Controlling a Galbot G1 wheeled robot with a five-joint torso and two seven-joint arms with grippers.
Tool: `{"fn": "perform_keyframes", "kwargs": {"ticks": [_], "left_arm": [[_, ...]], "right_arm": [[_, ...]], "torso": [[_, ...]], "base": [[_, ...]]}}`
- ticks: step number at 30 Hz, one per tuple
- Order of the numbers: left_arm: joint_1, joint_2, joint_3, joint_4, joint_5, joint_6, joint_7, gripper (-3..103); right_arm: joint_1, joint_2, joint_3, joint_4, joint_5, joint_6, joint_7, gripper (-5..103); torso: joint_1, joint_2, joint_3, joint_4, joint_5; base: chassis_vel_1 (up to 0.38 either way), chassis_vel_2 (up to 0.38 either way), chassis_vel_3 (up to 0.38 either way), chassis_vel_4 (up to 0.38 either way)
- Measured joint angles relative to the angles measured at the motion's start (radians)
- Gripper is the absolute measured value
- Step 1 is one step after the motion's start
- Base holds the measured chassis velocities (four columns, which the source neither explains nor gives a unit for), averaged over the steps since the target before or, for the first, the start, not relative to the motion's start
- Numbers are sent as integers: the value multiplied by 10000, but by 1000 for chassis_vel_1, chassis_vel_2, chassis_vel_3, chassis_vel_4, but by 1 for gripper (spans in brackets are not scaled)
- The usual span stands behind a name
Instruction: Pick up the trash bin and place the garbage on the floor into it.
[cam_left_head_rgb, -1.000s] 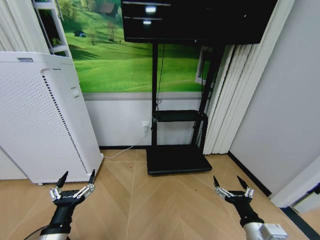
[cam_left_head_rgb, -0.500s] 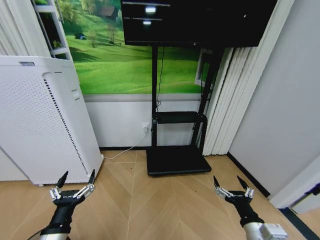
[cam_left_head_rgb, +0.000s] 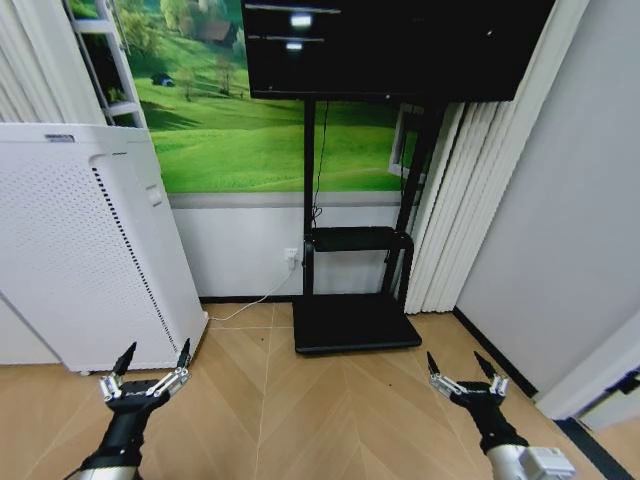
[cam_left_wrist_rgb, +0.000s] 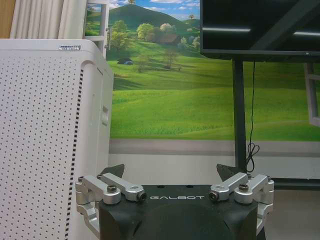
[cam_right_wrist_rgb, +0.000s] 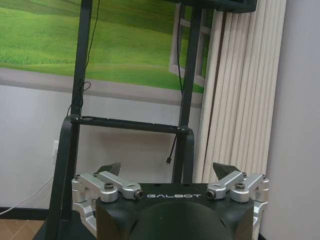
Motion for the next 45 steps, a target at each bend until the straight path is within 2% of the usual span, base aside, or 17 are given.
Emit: {"fn": "perform_keyframes", "kwargs": {"ticks": [30, 45], "left_arm": [[0, 0, 0, -1, 0, 2, -1, 100], [0, 0, 0, -1, 0, 2, 0, 100]], "right_arm": [[0, 0, 0, -1, 1, 5, 0, 100], [0, 0, 0, -1, 1, 5, -1, 100]], "torso": [[325, 1245, 918, 0, 0], [504, 1793, 1287, 0, 0]], "base": [[0, 0, 0, 0], [0, 0, 0, 0]]}}
